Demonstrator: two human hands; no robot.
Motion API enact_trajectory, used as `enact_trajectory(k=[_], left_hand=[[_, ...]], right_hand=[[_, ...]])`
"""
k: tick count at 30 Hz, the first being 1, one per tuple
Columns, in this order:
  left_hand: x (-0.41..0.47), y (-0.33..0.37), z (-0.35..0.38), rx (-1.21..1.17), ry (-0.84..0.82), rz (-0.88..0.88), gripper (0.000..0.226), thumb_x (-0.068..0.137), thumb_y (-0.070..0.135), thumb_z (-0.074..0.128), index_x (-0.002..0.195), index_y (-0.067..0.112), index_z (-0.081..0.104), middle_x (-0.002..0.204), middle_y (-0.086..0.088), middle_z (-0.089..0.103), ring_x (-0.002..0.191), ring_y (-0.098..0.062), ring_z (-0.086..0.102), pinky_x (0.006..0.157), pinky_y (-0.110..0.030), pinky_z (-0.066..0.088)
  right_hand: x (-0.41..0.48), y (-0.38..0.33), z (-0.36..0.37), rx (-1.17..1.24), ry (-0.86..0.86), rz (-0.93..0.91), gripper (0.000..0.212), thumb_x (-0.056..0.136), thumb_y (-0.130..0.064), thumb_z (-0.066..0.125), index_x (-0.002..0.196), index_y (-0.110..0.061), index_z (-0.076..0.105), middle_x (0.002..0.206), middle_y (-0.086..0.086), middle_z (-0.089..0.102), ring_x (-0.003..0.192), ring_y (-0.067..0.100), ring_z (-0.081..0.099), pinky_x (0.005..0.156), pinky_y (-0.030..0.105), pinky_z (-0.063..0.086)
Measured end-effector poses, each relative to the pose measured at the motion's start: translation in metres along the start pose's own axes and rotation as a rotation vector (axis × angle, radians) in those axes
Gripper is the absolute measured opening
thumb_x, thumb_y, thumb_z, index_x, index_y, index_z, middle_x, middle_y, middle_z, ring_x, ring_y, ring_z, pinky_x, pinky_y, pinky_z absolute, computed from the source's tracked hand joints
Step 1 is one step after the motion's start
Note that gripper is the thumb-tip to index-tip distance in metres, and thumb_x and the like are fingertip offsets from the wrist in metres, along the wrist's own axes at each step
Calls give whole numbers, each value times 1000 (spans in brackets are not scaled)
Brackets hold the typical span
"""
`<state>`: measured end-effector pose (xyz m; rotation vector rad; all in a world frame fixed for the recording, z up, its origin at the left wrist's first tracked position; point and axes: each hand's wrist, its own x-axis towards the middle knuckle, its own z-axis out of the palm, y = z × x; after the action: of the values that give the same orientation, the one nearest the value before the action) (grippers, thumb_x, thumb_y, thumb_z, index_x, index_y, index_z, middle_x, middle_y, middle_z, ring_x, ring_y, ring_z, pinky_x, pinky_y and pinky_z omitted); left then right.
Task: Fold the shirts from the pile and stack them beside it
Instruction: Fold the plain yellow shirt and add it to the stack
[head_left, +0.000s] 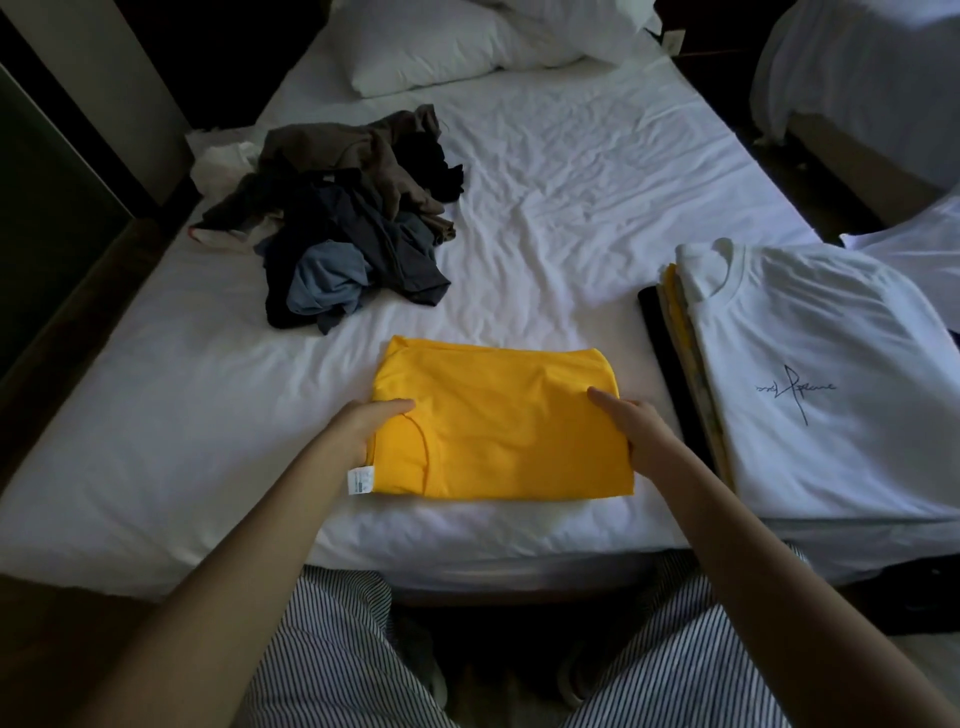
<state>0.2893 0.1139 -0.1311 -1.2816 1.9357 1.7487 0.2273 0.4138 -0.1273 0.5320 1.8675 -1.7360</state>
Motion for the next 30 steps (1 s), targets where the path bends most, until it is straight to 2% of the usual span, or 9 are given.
enact_trajectory(k=[3, 7, 10, 14, 17, 19, 22, 27, 30], left_hand=[[-15, 15, 6, -27, -111, -8, 54, 88, 21, 67, 135, 4, 47, 130, -22, 55, 110, -35, 57, 85, -44, 47], [-31, 39, 12, -46, -114, 158, 47, 91, 13, 62, 134, 7, 47, 129, -19, 55, 99, -30, 57, 80, -42, 47], [-44, 64, 20, -37, -138, 242, 45, 91, 12, 62, 133, 10, 48, 129, -16, 56, 100, -29, 57, 81, -42, 47], [-62, 102, 35, 20, -166, 370, 50, 89, 9, 64, 135, 10, 45, 130, -13, 54, 104, -28, 57, 85, -43, 47], [-79, 135, 59, 93, -195, 467, 48, 89, 5, 62, 134, 7, 45, 127, -13, 55, 88, -22, 60, 84, -41, 45], [-88, 159, 80, 144, -213, 535, 50, 89, 4, 61, 136, 5, 43, 124, -12, 55, 84, -16, 59, 79, -37, 48], [-104, 193, 122, 330, -251, 680, 50, 88, 5, 63, 135, 6, 46, 115, -6, 56, 82, -8, 58, 63, -19, 51], [-125, 242, 223, 677, -356, 940, 41, 84, 7, 69, 123, 4, 58, 110, -6, 61, 98, -15, 58, 78, -22, 47], [-136, 266, 292, 833, -397, 1054, 36, 82, 13, 72, 116, 5, 63, 107, -4, 62, 98, -13, 56, 83, -24, 46]], right_hand=[[-4, -2, -4, 69, -118, 50, 57, 88, -33, 63, 134, -4, 45, 125, 17, 57, 105, 36, 58, 89, 51, 47], [-13, -9, -7, 208, -178, -48, 40, 95, -21, 53, 130, -2, 48, 110, 15, 62, 91, 30, 61, 72, 44, 50], [-19, -15, -17, 338, -228, -104, 35, 97, -18, 47, 131, -6, 47, 107, 13, 63, 93, 31, 61, 72, 44, 49], [-32, -22, -40, 495, -226, -151, 51, 89, -21, 58, 137, -7, 44, 124, 19, 59, 104, 36, 60, 77, 48, 51], [-52, -24, -63, 615, -234, -177, 85, 58, -27, 86, 132, -11, 48, 123, 18, 61, 106, 36, 62, 71, 46, 57], [-63, -21, -76, 695, -237, -235, 66, 70, -23, 75, 129, -10, 49, 119, 16, 63, 101, 33, 64, 69, 44, 59], [-78, -13, -100, 812, -192, -357, 37, 83, -10, 53, 120, -15, 52, 108, 9, 68, 93, 26, 68, 68, 41, 59], [-92, -3, -151, 917, -32, -494, 30, 93, -2, 41, 114, -21, 52, 109, 4, 65, 86, 16, 69, 74, 39, 57], [-94, 6, -180, 977, 81, -524, 29, 96, 1, 38, 116, -18, 47, 99, 1, 61, 62, 4, 66, 54, 23, 57]])
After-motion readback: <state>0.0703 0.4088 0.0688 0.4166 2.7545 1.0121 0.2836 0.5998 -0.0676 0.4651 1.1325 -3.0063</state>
